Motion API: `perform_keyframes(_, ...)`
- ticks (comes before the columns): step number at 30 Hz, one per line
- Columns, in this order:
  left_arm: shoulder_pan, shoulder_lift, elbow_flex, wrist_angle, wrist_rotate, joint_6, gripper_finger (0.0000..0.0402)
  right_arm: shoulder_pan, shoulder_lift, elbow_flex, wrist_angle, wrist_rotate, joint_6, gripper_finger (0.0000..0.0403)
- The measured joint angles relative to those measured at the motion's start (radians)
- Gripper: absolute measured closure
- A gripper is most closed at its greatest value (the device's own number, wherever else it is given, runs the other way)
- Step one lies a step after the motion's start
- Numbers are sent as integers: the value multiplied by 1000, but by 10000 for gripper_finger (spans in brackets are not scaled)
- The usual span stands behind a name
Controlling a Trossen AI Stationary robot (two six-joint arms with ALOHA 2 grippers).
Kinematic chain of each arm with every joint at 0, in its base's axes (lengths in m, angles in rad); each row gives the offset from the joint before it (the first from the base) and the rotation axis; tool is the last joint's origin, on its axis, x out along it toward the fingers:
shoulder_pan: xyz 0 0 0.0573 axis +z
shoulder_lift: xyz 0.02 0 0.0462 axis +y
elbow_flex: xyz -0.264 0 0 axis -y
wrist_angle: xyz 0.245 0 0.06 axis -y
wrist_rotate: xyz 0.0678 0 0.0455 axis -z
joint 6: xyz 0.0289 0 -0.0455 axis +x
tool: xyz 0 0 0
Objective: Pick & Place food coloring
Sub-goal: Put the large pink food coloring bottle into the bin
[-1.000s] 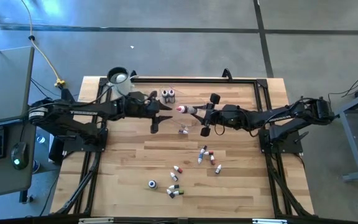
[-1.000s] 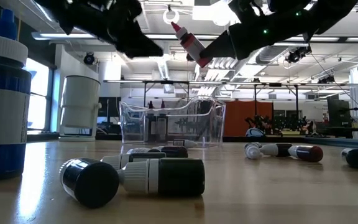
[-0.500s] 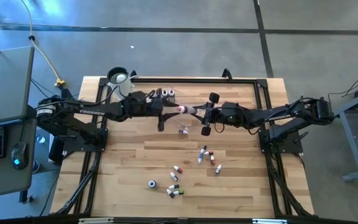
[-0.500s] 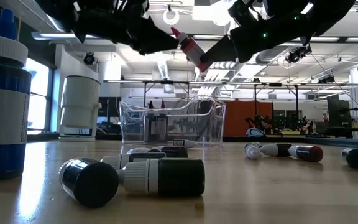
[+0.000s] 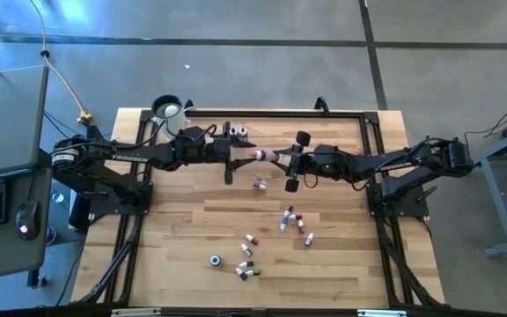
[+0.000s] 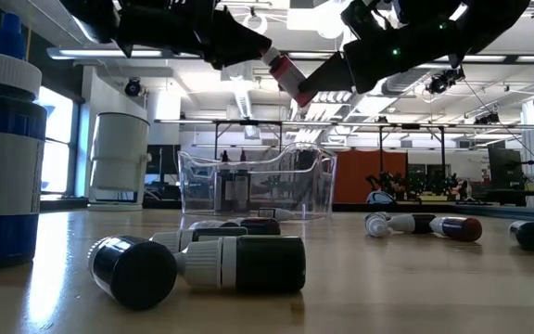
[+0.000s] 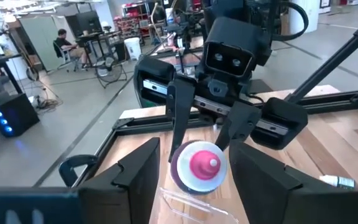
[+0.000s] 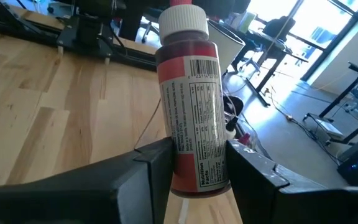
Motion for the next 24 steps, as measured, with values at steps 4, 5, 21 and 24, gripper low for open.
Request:
perform_keyframes(4,0,24,1,-5,4,0,208,0,0,0,15,-1,-2,270)
perform_keyframes(5,0,32,1,-2,5,0,208,0,0,0,25,-8,-2,270)
perform_keyframes(21,0,61,1,87,6,3,208,0,0,0,22,-27,-3,270)
perform_keyframes(24,0,61,1,81,6,3,208,0,0,0,22,-27,-3,270)
